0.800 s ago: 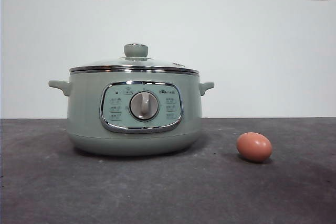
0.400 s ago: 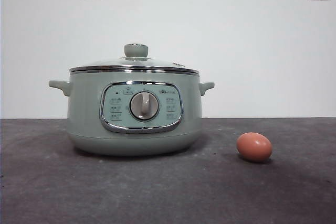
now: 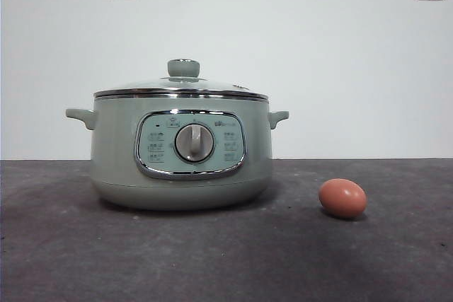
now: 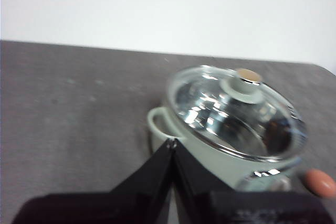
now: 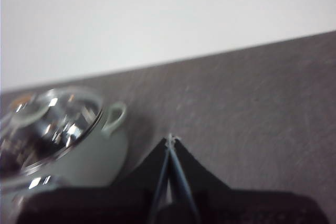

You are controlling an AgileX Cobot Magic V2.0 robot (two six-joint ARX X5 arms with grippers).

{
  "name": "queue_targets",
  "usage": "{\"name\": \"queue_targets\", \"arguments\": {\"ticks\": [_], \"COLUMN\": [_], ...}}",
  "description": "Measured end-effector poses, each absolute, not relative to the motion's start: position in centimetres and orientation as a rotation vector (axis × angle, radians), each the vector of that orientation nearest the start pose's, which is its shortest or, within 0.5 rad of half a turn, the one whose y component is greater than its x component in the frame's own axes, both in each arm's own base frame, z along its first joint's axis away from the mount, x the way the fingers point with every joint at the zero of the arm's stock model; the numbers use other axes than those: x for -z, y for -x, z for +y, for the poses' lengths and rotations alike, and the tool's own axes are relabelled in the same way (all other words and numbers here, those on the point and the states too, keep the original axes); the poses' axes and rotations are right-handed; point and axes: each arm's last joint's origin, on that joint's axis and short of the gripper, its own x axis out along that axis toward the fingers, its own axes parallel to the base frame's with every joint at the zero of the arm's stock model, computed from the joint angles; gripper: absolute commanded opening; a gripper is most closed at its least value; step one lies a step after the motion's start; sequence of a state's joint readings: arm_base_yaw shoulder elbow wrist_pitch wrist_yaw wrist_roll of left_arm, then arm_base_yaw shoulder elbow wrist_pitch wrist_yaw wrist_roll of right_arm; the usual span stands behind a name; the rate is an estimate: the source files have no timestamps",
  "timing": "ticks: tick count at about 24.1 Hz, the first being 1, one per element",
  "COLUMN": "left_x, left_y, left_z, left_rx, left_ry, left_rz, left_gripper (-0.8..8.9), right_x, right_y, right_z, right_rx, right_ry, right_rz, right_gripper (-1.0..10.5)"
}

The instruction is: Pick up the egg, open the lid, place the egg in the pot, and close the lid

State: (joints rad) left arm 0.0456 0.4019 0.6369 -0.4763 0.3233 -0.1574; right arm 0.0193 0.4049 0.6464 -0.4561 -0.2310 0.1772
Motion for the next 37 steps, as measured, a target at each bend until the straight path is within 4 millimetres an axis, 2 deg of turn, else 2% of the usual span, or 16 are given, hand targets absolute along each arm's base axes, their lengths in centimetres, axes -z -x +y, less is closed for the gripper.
{"name": "queue_targets", "arguments": {"ticks": [8, 17, 18, 19, 21, 22, 23, 30, 33, 37], "left_x": [-34.6, -36.3, -36.3, -36.3, -36.5, -36.7, -36.9, -37.2, -37.1, -37.4], "left_y": [-9.6, -9.5, -9.5, -9.5, -9.6, -9.6, -9.5, -10.6, -12.2, -15.5], "left_z": [-0.9, -0.9, -1.0, -1.0, -1.0, -1.0, -1.0, -1.2, -1.5, -2.6], "left_rx": [0.401, 0.442, 0.450, 0.453, 0.459, 0.467, 0.476, 0.520, 0.548, 0.609], "left_ry": [0.158, 0.110, 0.110, 0.111, 0.110, 0.110, 0.111, 0.119, 0.110, 0.097], "left_rz": [0.365, 0.434, 0.434, 0.436, 0.436, 0.432, 0.427, 0.451, 0.458, 0.483], "left_gripper": [-0.06, 0.19, 0.64, 1.50, 5.04, 6.13, 6.28, 6.28, 6.27, 6.27], "right_x": [-34.9, -36.9, -36.9, -36.9, -36.8, -36.8, -36.8, -36.5, -36.5, -36.4], "right_y": [-10.3, -10.7, -10.8, -10.8, -10.9, -10.9, -10.9, -11.0, -11.0, -11.3], "right_z": [1.2, 1.3, 1.3, 1.3, 1.3, 1.3, 1.3, 1.3, 1.3, 1.4], "right_rx": [-0.379, -0.416, -0.417, -0.418, -0.418, -0.418, -0.418, -0.429, -0.429, -0.447], "right_ry": [-0.085, -0.011, -0.009, -0.006, -0.007, -0.008, -0.009, -0.017, -0.018, -0.027], "right_rz": [0.449, 0.513, 0.515, 0.519, 0.532, 0.538, 0.540, 0.573, 0.574, 0.585], "right_gripper": [-0.1, 0.2, 0.6, 1.4, 4.5, 5.7, 6.2, 6.2, 6.2, 6.2]}}
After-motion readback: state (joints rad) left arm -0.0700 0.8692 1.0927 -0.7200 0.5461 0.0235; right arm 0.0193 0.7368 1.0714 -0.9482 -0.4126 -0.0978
